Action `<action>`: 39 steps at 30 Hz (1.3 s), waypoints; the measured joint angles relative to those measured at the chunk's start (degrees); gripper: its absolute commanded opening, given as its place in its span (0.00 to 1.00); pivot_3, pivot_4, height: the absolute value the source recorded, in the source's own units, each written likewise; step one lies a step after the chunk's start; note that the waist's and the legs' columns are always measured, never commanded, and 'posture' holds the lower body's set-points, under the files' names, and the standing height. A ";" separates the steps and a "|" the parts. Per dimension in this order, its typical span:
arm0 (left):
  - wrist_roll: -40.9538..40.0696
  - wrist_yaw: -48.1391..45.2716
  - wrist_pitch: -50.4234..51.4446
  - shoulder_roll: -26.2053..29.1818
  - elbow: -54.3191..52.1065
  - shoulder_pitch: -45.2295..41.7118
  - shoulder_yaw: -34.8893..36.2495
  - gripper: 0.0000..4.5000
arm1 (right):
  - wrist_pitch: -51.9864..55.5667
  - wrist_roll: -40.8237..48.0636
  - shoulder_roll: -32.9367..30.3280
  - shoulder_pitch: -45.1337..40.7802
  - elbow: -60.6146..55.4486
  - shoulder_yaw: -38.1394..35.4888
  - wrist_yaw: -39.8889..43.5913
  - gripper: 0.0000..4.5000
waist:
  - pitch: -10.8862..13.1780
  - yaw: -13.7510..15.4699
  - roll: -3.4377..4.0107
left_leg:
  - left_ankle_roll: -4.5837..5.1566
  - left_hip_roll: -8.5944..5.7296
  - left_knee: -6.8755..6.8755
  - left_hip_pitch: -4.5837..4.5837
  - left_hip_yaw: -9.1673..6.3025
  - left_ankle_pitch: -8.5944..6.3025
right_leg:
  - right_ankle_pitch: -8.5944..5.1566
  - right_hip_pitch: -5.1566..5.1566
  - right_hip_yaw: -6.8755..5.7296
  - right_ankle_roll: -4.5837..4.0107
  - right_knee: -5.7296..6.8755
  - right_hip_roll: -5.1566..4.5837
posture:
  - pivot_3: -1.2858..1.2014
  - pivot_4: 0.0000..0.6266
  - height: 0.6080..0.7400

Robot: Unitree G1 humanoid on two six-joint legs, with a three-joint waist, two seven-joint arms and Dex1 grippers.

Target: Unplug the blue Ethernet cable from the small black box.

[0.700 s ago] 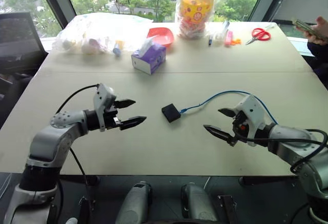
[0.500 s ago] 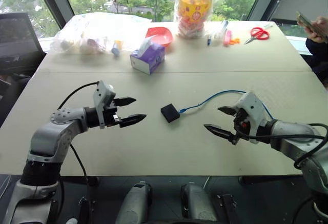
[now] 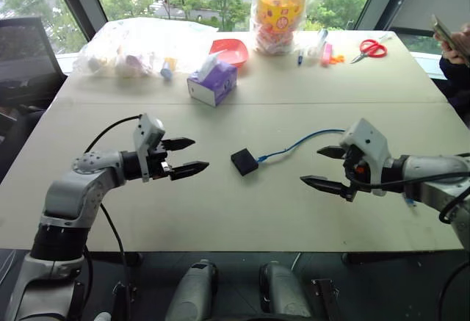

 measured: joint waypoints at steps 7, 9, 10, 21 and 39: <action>-0.22 0.91 0.43 0.13 -2.82 0.99 -0.04 0.98 | -2.03 -1.09 -3.27 -4.06 4.50 5.20 5.82 0.96 | 0.00 -0.01 0.00 | 0.00 0.00 -0.02 -0.01 0.03 0.00 | 0.00 -0.02 0.01 0.01 0.00 -0.02 | 0.52 0.24 1.00; -0.17 0.91 0.42 0.24 -2.97 1.21 -0.13 0.98 | -3.51 -2.49 -3.72 -6.02 6.32 7.19 7.13 0.96 | 0.00 -0.09 0.00 | 0.00 0.00 0.00 0.00 0.04 0.00 | 0.01 -0.02 0.01 0.00 0.00 -0.01 | 0.52 0.24 1.00; -0.07 0.89 0.34 0.33 -3.10 1.19 -0.34 0.98 | -4.81 -3.60 -3.78 -7.87 7.79 8.80 8.01 0.96 | 0.00 -0.16 0.00 | 0.00 0.00 0.01 0.01 0.06 0.00 | 0.01 -0.03 0.02 0.00 0.02 -0.01 | 0.52 0.24 1.00; 0.61 0.97 -0.14 0.55 -3.44 0.15 -0.94 0.98 | -19.57 -20.68 4.75 -29.16 24.27 30.11 18.77 0.96 | 0.01 -1.17 0.01 | -0.02 -0.02 -0.03 -0.01 0.04 0.01 | 0.12 -0.07 0.01 0.20 0.05 0.01 | 0.52 0.24 1.00; 0.92 4.47 0.02 1.13 -7.74 2.86 0.89 0.98 | -48.47 -43.54 26.90 -44.66 66.03 43.69 31.78 0.96 | 0.01 -1.84 0.00 | -0.27 -0.05 -0.01 0.10 0.02 0.16 | 0.25 -0.29 0.07 0.31 0.69 0.08 | 0.52 0.24 1.00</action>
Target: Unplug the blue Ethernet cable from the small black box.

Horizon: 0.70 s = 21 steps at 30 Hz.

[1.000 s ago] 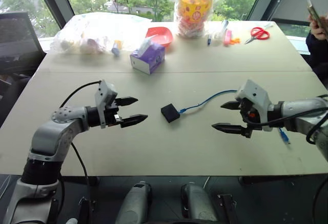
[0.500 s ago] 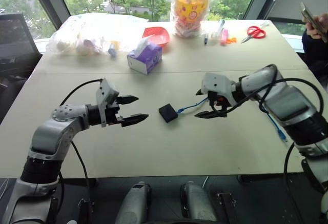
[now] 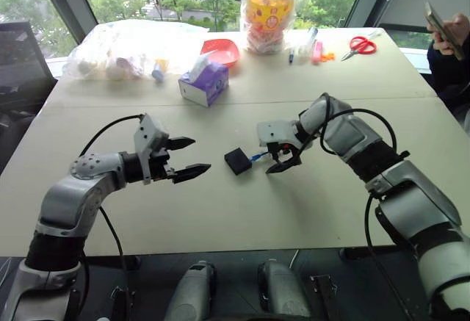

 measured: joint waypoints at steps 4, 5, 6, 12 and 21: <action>-0.03 0.37 0.00 0.05 -0.50 0.59 0.53 1.00 | -1.20 -1.46 4.33 -2.63 6.86 -0.49 1.85 0.57 | 0.00 -0.30 0.00 | -0.08 0.00 -0.05 0.08 0.00 0.05 | 0.05 0.00 0.01 -0.08 0.04 0.09 | 0.52 0.24 1.00; -0.03 0.50 0.00 0.04 -0.51 0.59 0.53 1.00 | -1.20 -1.63 5.36 -3.25 8.24 -0.56 2.19 0.46 | 0.00 -0.39 0.00 | -0.11 0.00 -0.05 0.10 0.00 0.06 | 0.07 0.01 0.01 -0.12 0.04 0.11 | 0.52 0.24 1.00; -0.02 0.65 0.00 0.02 -0.53 0.59 0.53 1.00 | -1.25 -2.00 6.54 -3.81 9.45 -0.76 2.43 0.35 | 0.00 -0.55 0.00 | -0.15 0.00 -0.05 0.11 -0.03 0.09 | 0.09 0.02 0.01 -0.15 0.06 0.12 | 0.52 0.24 1.00; -0.06 1.23 0.05 -0.89 0.63 0.04 0.49 1.00 | -1.48 -3.75 7.05 -2.32 6.41 -2.03 1.70 0.01 | 0.00 -0.96 0.00 | -0.20 0.00 -0.05 0.11 -0.10 0.12 | 0.09 0.00 0.00 -0.15 0.14 0.12 | 0.52 0.24 1.00; -0.27 0.00 1.20 -4.04 6.77 -5.84 -1.61 1.00 | -8.48 -10.43 -4.22 13.42 -20.58 -9.95 -16.37 0.01 | 0.00 0.49 -0.01 | -0.20 -0.07 -0.03 -0.04 -0.09 0.12 | 0.09 -0.10 -0.02 -0.13 0.13 0.09 | 0.52 0.24 1.00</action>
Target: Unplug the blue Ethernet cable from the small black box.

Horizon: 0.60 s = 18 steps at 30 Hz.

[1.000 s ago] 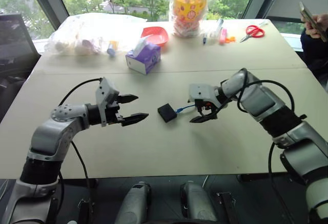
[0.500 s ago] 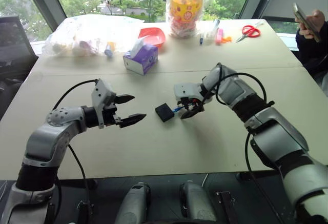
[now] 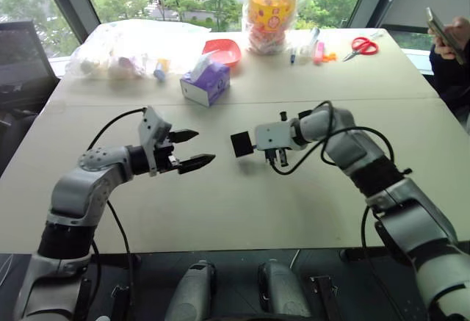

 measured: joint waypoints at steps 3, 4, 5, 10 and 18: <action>-2.38 0.55 3.01 -3.92 4.17 -4.52 0.20 1.00 | -1.23 -2.45 -2.58 8.26 -11.82 -5.92 -8.24 0.01 | 0.00 0.23 -0.02 | 0.01 -0.03 0.06 -0.04 -0.02 0.00 | 0.00 0.03 0.00 0.01 0.00 -0.02 | 0.52 0.24 1.00; -3.89 0.87 4.76 -5.31 5.33 -6.37 0.57 1.00 | -1.79 -3.27 -2.74 10.77 -15.27 -7.73 -11.14 0.01 | 0.02 0.23 -0.04 | 0.01 -0.03 0.14 -0.07 -0.05 0.00 | 0.00 0.03 -0.03 0.01 0.01 -0.01 | 0.52 0.24 1.00; -5.21 0.97 6.64 -6.19 6.29 -8.13 0.61 1.00 | -2.79 -4.41 -2.85 12.96 -18.60 -9.31 -14.14 0.01 | 0.02 0.14 -0.05 | 0.02 -0.05 0.16 -0.08 -0.04 0.00 | 0.00 0.04 -0.02 0.02 0.01 -0.01 | 0.52 0.24 1.00; -9.76 0.91 12.30 -8.58 9.09 -13.43 1.03 1.00 | -2.61 -6.66 -3.43 16.73 -28.53 -12.68 -17.86 0.01 | 0.02 -0.46 -0.05 | 0.02 0.04 0.17 0.09 0.04 0.00 | 0.00 0.13 0.02 0.02 0.03 0.08 | 0.52 0.24 1.00; -10.84 -0.15 13.58 -9.97 12.96 -16.61 1.15 0.81 | -1.90 -6.85 -3.39 18.74 -33.44 -12.45 -16.96 0.00 | 0.02 -0.10 -0.05 | 0.02 0.03 0.27 0.07 0.00 0.01 | 0.00 0.21 0.03 0.01 0.02 0.08 | 0.52 0.24 1.00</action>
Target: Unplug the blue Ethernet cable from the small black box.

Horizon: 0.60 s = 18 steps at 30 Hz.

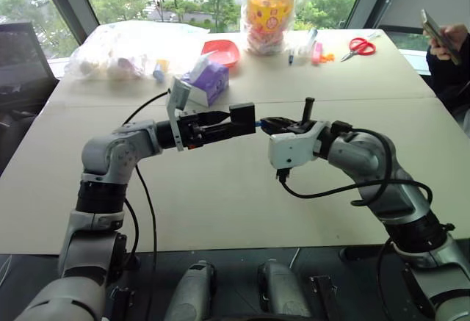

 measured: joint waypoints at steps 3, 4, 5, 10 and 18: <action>0.01 -0.55 -0.10 0.00 0.05 -0.09 0.00 0.51 | 0.28 0.00 -0.08 0.10 -1.10 0.00 0.74 0.00 | 0.00 0.02 0.00 | 0.00 0.00 0.00 0.00 -0.01 0.00 | 0.00 0.01 0.00 0.00 0.00 -0.01 | 0.52 0.24 1.00; 0.00 -0.76 -0.10 -0.01 0.04 -0.09 -0.01 0.38 | 0.47 0.01 -0.08 0.11 -1.37 0.00 1.02 0.00 | 0.00 0.02 0.00 | 0.00 0.00 0.00 0.00 -0.01 0.00 | 0.00 0.01 0.00 0.00 0.00 -0.01 | 0.52 0.24 1.00; -0.03 -1.14 -0.10 -0.11 0.03 -0.09 -0.02 0.27 | 0.72 0.01 -0.08 0.11 -1.47 0.00 1.27 0.00 | 0.00 0.02 0.00 | 0.00 0.00 0.00 0.00 -0.02 0.00 | 0.00 0.01 0.00 0.00 0.00 -0.01 | 0.52 0.24 1.00; 0.12 -1.81 -0.35 -0.44 -0.10 -0.07 -0.46 0.10 | 2.23 0.09 -0.12 0.05 -1.89 -0.04 2.92 0.00 | 0.00 0.02 0.00 | 0.00 0.00 0.01 0.00 -0.02 0.00 | 0.00 0.02 0.00 0.00 0.00 -0.01 | 0.52 0.24 1.00; 3.80 -3.82 -2.40 1.51 1.92 -0.18 -2.30 0.10 | 26.31 18.43 1.56 -3.49 -8.44 -2.68 16.37 0.74 | 0.01 -0.21 0.00 | 0.01 0.08 0.03 0.00 -0.06 0.00 | 0.00 0.02 -0.02 -0.01 0.00 0.01 | 0.52 0.24 1.00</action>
